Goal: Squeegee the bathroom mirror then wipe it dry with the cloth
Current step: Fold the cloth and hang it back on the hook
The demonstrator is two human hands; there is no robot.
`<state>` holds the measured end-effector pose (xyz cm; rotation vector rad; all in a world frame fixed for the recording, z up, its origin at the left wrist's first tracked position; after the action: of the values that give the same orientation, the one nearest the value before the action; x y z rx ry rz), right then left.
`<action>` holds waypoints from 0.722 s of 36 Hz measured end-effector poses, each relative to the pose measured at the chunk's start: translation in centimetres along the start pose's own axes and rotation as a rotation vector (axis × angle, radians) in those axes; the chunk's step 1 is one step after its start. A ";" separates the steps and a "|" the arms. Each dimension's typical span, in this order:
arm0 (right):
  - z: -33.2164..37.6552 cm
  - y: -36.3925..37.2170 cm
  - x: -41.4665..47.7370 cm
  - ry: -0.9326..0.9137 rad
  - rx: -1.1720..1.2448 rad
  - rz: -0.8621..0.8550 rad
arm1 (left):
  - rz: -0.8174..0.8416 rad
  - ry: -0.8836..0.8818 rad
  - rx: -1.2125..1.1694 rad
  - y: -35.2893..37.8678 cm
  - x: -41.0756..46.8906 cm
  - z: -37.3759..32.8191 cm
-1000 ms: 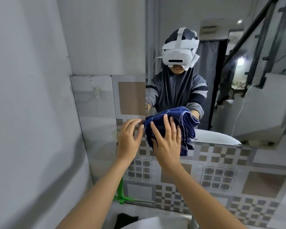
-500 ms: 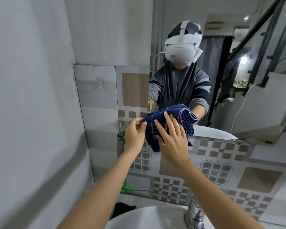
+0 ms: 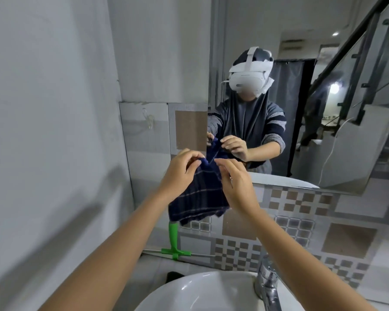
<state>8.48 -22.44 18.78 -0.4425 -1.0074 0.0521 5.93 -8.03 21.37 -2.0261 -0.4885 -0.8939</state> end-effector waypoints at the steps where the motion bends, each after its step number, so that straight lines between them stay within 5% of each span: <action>1: 0.3 0.3 0.1 0.029 0.072 0.032 | 0.013 0.017 0.001 -0.4 -0.3 0.0; 7: 2.4 3.0 -0.4 0.177 0.384 0.221 | -0.036 0.049 0.009 -4.1 -2.0 -0.1; 15: 4.4 5.9 -1.4 0.281 0.618 0.248 | -0.107 0.058 0.075 -7.5 -3.9 0.1; 26: 6.0 6.1 0.2 0.265 0.413 0.226 | -0.046 -0.113 0.085 -8.6 -7.2 4.0</action>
<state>4.60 -14.81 19.31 -0.1757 -0.6593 0.3882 -2.49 0.05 19.15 -2.0018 -0.6269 -0.7758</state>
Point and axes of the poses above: each hand's wrist, its own x-axis towards the middle knuckle, its own y-axis out of the palm, z = x × y, the point moved 6 cm from there along x, towards the middle knuckle, and after that the axes turned 10 degrees about x, right-handed, at the moved point
